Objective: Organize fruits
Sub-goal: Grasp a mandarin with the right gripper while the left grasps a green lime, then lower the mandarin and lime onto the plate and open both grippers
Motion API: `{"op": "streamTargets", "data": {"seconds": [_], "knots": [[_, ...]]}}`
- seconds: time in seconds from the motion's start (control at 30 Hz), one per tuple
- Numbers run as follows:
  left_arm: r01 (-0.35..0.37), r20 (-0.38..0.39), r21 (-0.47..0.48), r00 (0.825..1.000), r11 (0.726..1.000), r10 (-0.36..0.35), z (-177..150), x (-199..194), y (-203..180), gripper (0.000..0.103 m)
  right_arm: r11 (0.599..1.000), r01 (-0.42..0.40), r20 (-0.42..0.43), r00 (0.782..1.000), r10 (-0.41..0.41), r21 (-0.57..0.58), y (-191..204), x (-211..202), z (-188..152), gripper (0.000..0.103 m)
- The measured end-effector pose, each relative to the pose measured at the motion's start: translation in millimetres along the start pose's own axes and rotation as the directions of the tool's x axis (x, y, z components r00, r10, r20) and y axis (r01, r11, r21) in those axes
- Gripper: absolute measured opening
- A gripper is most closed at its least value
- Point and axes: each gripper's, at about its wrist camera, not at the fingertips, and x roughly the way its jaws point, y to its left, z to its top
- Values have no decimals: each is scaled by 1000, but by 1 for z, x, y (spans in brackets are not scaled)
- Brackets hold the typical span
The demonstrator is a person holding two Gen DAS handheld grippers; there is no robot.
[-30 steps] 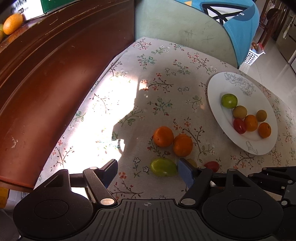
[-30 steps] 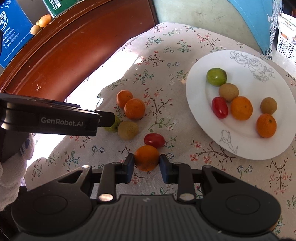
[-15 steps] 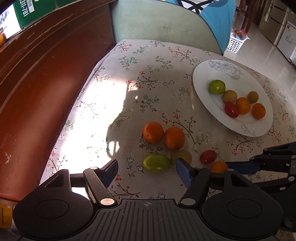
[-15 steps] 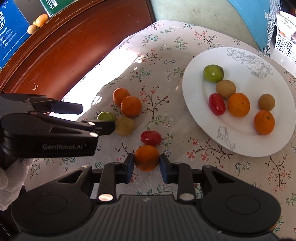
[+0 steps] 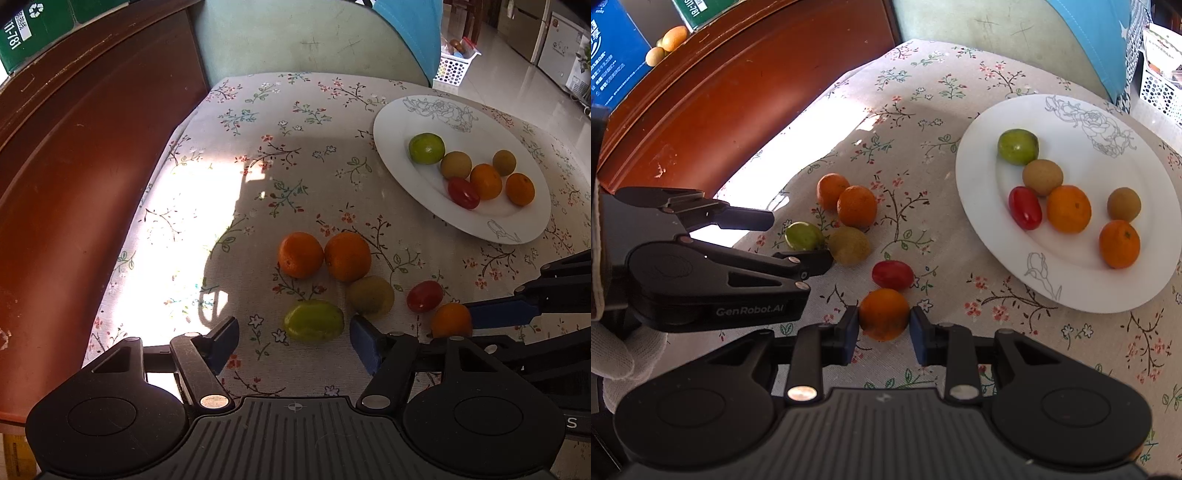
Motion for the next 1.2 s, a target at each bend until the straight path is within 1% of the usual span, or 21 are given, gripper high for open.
{"op": "streamTargets", "data": {"seconds": [0.1,0.2,0.23,0.27,0.5,0.7,1.0,1.1,1.2], "knots": [[15,3,-16,1000,1000,-15,0,2,0,54,1000,0,0,1000,0,-3,0,0,0,30],[30,2,-26,1000,999,-30,1,1,0,43,1000,2,2,1000,-2,-7,1,1,0,30],[39,1,-27,999,999,-39,1,0,-1,36,1000,2,2,1000,-2,-7,2,1,0,30],[48,0,-33,999,998,-48,1,-1,-2,33,1000,2,1,1000,-2,-7,2,1,0,30],[69,-7,-102,997,992,-71,1,-5,4,33,1000,-4,6,1000,4,1,2,-2,2,30],[81,32,-109,996,991,-78,6,-19,2,33,1000,-11,55,998,10,15,-3,-16,10,30],[130,98,-102,988,986,-120,24,-40,-5,33,996,-1,161,987,-14,93,-34,-49,31,30],[151,126,-96,982,984,-138,32,-49,-7,33,992,16,196,980,-40,122,-46,-60,39,30],[166,140,-94,978,982,-152,39,-52,-11,33,987,30,210,976,-63,159,-59,-65,44,30]]}}
